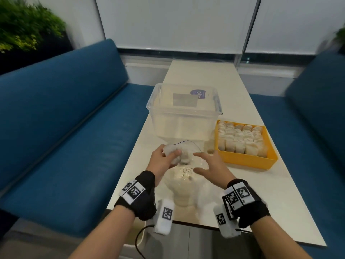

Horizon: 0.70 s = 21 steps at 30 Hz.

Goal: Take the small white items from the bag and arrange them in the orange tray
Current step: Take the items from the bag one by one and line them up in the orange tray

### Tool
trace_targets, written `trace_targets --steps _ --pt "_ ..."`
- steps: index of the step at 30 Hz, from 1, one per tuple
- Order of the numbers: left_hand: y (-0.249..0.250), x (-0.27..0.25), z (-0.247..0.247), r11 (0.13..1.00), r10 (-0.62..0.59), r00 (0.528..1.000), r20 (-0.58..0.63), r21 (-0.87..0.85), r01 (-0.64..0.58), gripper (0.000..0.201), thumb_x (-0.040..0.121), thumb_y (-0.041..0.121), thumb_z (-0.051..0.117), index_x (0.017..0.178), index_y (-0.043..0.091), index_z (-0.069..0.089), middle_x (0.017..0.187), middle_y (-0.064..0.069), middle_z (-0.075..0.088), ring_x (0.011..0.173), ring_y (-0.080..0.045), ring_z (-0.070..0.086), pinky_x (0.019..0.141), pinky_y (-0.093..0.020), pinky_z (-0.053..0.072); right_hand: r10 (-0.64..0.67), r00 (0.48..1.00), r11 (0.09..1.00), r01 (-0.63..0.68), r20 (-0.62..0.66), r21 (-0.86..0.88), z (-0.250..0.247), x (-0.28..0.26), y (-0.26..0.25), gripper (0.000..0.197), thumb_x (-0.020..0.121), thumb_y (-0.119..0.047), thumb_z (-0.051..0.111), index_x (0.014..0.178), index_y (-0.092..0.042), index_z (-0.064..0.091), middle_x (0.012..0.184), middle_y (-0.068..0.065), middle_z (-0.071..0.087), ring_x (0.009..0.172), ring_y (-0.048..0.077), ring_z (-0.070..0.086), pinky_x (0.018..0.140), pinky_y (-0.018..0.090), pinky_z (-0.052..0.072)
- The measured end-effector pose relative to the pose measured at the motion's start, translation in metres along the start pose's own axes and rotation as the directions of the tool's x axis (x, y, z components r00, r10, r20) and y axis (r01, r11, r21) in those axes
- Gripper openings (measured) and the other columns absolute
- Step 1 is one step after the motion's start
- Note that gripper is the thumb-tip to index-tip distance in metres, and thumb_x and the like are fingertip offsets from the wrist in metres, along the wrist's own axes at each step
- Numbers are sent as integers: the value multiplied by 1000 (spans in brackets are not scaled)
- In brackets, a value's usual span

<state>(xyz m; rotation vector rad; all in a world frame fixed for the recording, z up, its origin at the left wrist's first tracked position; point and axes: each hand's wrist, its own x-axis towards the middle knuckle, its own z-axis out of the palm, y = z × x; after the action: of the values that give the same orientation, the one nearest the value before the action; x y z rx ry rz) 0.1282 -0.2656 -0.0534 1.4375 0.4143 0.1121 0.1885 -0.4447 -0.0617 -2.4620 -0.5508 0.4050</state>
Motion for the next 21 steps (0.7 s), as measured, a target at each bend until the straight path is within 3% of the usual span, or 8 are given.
trace_targets --steps 2,4,6,10,13,17,19,21 --pt "9 -3 0 976 -65 997 51 -206 75 26 92 19 63 112 2 62 96 -10 70 78 -13 66 67 -21 54 -117 985 988 129 -128 87 -11 -5 -17 47 86 -37 64 131 -33 51 131 5 41 122 22 44 101 28 39" --pt "17 -6 3 941 -97 989 108 -313 126 27 94 18 61 113 -1 64 89 -6 72 73 -11 68 63 -19 54 -160 972 946 201 -174 255 -19 -10 -39 43 85 -39 65 126 -29 55 117 -1 52 104 13 56 80 14 44" --pt "22 -8 7 925 -109 982 157 -346 158 27 94 17 60 113 -1 65 92 -7 73 78 -12 69 66 -20 56 -183 957 916 249 -223 315 -23 -9 -55 37 84 -40 66 117 -25 62 103 -5 61 89 7 61 70 12 47" --pt "29 -11 10 902 -101 962 252 -385 195 26 94 10 58 118 1 62 94 -9 69 79 -14 65 71 -23 57 -226 926 902 316 -301 295 -36 5 -65 5 84 -18 67 85 -17 72 75 -6 69 65 4 62 64 16 47" --pt "33 -12 7 854 -130 938 322 -445 271 29 91 3 55 120 1 58 93 -12 65 77 -16 64 71 -26 57 -262 930 894 335 -260 298 -56 11 -68 12 81 -5 64 82 -14 72 76 0 72 62 10 66 64 16 51" --pt "37 -10 2 777 -167 921 352 -529 343 21 89 -3 52 109 1 56 83 -12 63 71 -17 65 71 -26 57 -339 910 879 397 -237 265 -84 18 -73 21 77 3 61 77 -16 70 77 -4 70 66 3 62 66 12 49" --pt "40 -8 2 801 -147 921 360 -503 325 25 87 5 60 111 2 63 84 -12 61 75 -16 62 74 -25 56 -370 906 866 416 -205 279 -98 22 -76 23 78 4 60 75 -17 68 79 -4 69 71 6 63 69 17 51" --pt "43 -5 3 825 -127 924 361 -478 301 40 84 25 67 117 4 66 86 -14 61 76 -14 59 76 -24 55 -385 909 850 417 -160 323 -110 23 -80 21 79 6 57 77 -12 68 83 0 70 74 15 63 72 27 51"
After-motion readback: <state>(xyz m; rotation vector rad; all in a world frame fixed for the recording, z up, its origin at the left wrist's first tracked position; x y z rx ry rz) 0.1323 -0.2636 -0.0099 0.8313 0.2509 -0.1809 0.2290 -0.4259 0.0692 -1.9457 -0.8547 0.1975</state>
